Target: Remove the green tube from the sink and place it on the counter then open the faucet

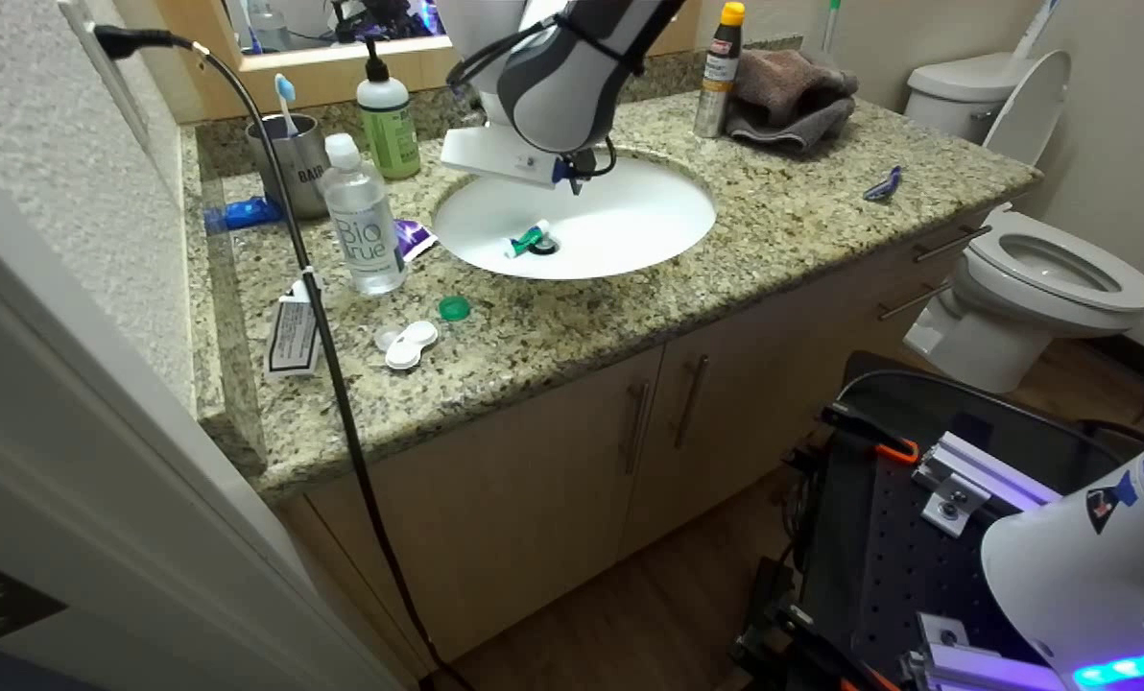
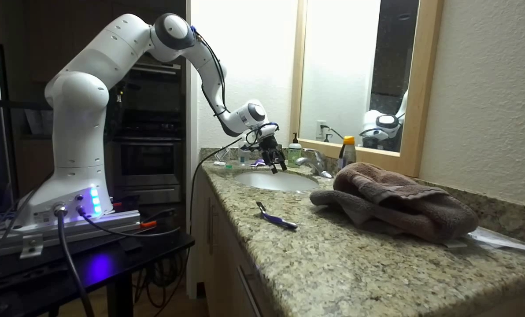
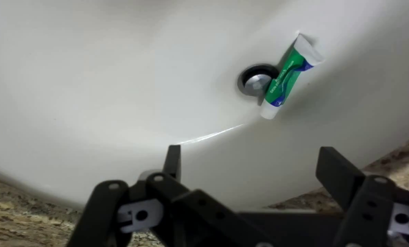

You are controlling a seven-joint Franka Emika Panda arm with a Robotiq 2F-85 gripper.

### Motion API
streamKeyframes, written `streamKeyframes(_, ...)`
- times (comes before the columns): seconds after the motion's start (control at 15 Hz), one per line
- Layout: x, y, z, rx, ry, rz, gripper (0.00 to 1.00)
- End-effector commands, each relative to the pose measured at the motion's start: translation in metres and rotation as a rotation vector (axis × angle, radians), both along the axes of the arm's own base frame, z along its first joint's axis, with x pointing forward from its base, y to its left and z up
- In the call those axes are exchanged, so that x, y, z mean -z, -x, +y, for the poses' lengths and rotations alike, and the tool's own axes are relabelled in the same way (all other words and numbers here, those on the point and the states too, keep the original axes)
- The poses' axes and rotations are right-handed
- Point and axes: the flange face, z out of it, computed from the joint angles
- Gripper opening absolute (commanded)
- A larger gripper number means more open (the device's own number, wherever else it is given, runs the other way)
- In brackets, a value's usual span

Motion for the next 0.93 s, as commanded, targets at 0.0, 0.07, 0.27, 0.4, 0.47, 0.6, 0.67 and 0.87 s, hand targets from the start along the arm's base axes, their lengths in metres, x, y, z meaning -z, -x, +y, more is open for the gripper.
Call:
streamKeyframes(0.0,0.015,-0.019,-0.034,0.087,0.016,0.050,1.00)
streamKeyframes(0.07,0.006,-0.008,-0.020,0.058,0.004,0.016,1.00)
streamKeyframes(0.27,0.015,-0.015,-0.033,0.084,0.017,0.032,1.00)
streamKeyframes(0.4,0.022,-0.016,-0.031,0.077,-0.002,0.057,1.00)
streamKeyframes(0.47,0.028,-0.018,-0.030,0.071,-0.029,0.074,1.00)
streamKeyframes(0.6,0.038,-0.023,-0.034,0.073,-0.072,0.088,1.00)
streamKeyframes(0.67,0.043,-0.025,-0.037,0.068,-0.092,0.090,1.00)
streamKeyframes(0.87,0.058,-0.031,-0.041,0.038,-0.138,0.116,1.00)
